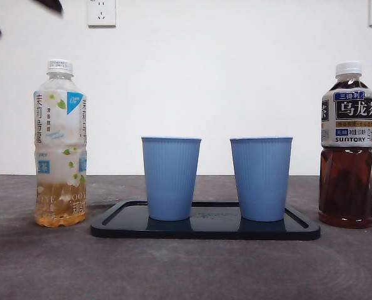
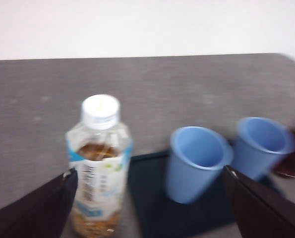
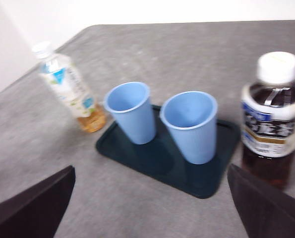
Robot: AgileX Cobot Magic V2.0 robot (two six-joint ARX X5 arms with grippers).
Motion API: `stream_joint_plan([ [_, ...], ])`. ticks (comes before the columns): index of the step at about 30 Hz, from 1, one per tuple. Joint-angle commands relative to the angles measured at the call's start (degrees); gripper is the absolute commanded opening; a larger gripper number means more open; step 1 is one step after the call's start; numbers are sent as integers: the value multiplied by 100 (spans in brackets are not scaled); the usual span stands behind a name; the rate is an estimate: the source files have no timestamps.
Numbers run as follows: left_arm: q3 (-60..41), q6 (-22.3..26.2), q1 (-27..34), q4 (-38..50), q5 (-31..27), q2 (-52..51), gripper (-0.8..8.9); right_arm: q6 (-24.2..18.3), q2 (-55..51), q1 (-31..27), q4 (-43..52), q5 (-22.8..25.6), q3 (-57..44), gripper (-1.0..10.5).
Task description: Pour the drink into the cup
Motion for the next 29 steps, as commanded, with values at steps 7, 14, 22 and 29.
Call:
stream_joint_plan([
  [7,964,-61,-170,-1272,1506,-629,468,-125,20,20,37,-802,52,490],
  [14,1163,-61,-170,-1821,1648,-634,468,-114,17,20,39,-1008,52,490],
  [22,1163,-31,-170,-1899,1648,-634,8,-98,17,20,-15,-1008,52,85],
  [29,1163,-20,-170,-1884,1644,-614,6,-160,15,20,39,-946,52,15],
])
